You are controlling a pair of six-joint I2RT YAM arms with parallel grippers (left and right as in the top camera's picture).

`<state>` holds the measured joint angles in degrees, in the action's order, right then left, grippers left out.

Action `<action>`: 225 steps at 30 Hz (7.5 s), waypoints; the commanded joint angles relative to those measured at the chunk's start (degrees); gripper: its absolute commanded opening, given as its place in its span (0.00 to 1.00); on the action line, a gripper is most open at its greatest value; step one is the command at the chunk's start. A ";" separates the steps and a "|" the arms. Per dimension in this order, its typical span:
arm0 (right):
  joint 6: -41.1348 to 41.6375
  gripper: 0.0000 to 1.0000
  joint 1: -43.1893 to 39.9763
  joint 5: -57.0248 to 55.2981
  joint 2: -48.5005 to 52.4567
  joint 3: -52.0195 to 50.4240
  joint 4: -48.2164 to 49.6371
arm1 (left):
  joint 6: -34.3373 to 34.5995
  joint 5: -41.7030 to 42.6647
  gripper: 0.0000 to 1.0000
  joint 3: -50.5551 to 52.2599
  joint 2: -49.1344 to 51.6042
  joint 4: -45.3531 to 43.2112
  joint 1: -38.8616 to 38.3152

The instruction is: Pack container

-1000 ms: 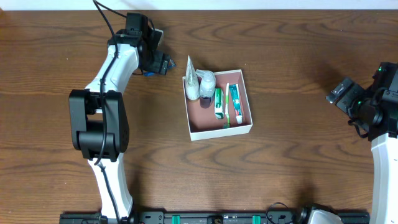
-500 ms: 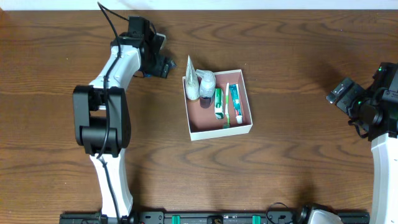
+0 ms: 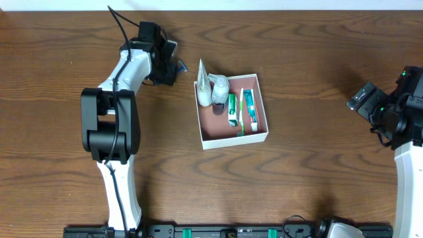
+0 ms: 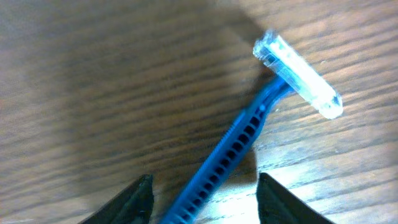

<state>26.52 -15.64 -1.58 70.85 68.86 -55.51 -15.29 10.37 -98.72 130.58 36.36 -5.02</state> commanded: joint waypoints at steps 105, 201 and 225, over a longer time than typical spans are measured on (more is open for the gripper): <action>-0.44 0.99 -0.31 -0.79 -0.35 0.68 -0.04 | 55.91 -8.07 0.31 -0.87 -15.04 12.90 -38.14; -0.44 0.99 -0.31 -0.76 -0.35 0.68 -0.04 | 31.36 -7.76 0.98 82.58 -129.81 -41.31 0.81; -0.44 0.99 -0.31 -0.76 -0.35 0.68 -0.04 | 27.76 -4.83 0.98 98.49 -130.49 -32.17 3.76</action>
<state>26.52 -15.64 -1.58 70.85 68.84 -55.53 13.43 4.80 -0.45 0.71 0.23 -1.58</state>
